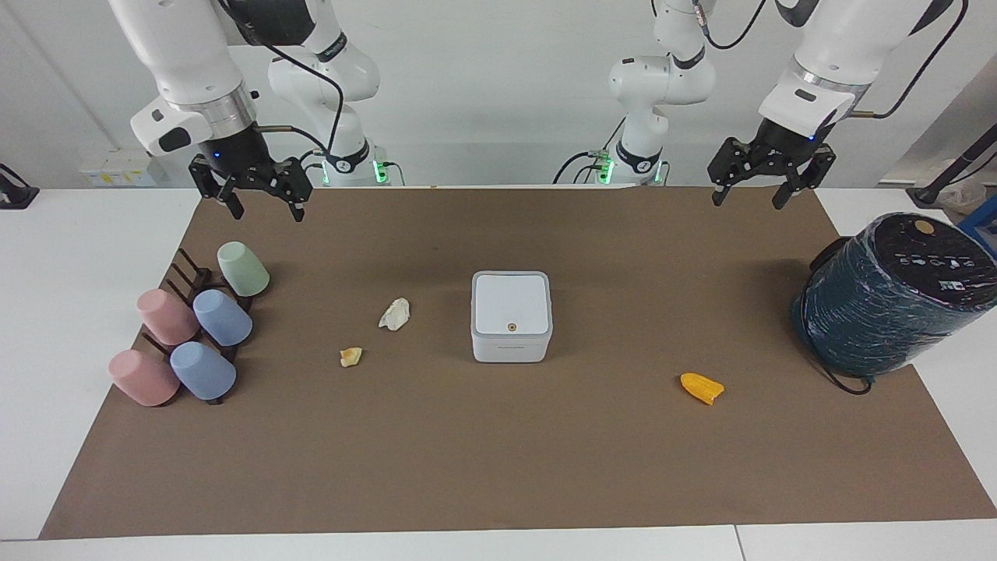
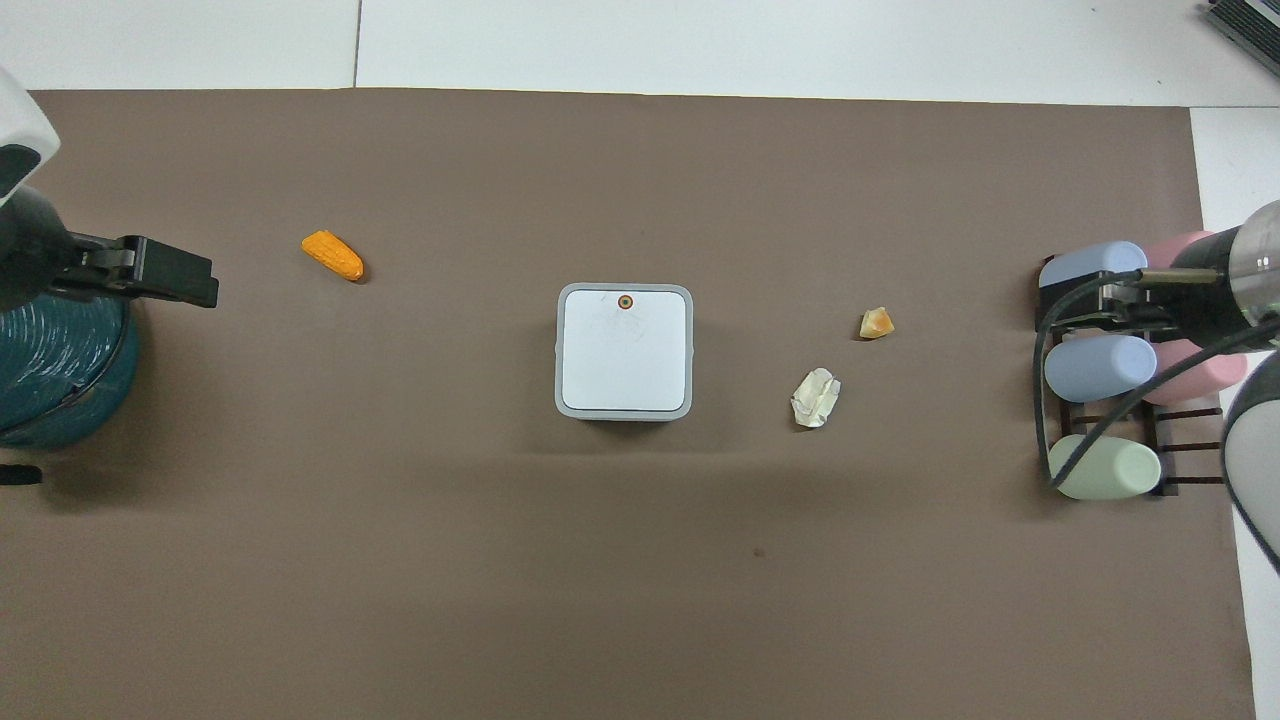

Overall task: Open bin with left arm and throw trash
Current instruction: 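Reach the left gripper to the bin lid while the right gripper approaches the plastic, then lift the bin lid with the left gripper while the right gripper grasps plastic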

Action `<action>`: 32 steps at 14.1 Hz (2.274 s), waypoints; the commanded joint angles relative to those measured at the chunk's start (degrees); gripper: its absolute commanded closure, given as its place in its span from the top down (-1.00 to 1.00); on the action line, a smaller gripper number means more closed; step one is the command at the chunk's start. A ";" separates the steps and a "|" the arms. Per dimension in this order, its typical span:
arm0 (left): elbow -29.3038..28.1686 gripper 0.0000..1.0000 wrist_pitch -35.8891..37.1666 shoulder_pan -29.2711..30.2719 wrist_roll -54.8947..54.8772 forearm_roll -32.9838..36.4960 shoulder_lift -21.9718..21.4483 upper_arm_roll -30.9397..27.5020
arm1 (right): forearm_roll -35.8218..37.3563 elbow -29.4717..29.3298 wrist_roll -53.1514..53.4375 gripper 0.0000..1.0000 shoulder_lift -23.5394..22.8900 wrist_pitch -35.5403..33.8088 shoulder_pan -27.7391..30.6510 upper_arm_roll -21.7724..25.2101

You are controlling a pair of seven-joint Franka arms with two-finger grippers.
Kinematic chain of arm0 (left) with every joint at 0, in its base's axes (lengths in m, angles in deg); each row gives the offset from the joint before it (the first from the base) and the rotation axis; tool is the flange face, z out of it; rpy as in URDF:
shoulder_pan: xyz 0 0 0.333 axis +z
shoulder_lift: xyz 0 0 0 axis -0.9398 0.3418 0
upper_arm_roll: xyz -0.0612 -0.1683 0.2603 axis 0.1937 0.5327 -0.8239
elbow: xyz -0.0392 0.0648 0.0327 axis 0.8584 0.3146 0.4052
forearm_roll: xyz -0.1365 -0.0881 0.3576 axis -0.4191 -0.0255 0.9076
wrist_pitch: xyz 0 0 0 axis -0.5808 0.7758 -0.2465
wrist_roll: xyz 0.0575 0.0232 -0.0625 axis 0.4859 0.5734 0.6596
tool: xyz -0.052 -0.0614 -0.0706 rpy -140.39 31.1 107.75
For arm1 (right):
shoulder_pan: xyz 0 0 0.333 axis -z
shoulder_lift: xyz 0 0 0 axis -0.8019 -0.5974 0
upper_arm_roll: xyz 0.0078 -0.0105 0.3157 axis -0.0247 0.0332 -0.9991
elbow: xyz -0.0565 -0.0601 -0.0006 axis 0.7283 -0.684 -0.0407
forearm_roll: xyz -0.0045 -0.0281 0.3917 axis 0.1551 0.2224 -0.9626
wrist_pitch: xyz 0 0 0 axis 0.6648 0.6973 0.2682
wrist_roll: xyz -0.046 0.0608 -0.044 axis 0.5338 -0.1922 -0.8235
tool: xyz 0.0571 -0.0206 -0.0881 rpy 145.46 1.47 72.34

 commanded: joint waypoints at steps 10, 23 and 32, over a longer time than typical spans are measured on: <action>-7.28 1.00 -14.36 -0.94 0.52 1.23 3.62 -0.17 | -0.05 1.02 0.25 1.00 1.22 -1.40 0.55 -0.31; -10.34 -0.96 -31.06 -19.11 17.91 -0.70 11.10 0.01 | 0.13 18.24 6.65 1.00 2.19 18.09 -3.67 -0.31; -17.03 -1.00 -47.41 -25.19 20.64 -4.57 15.22 -0.08 | 0.92 22.82 12.64 1.00 -5.54 33.22 -9.29 -0.31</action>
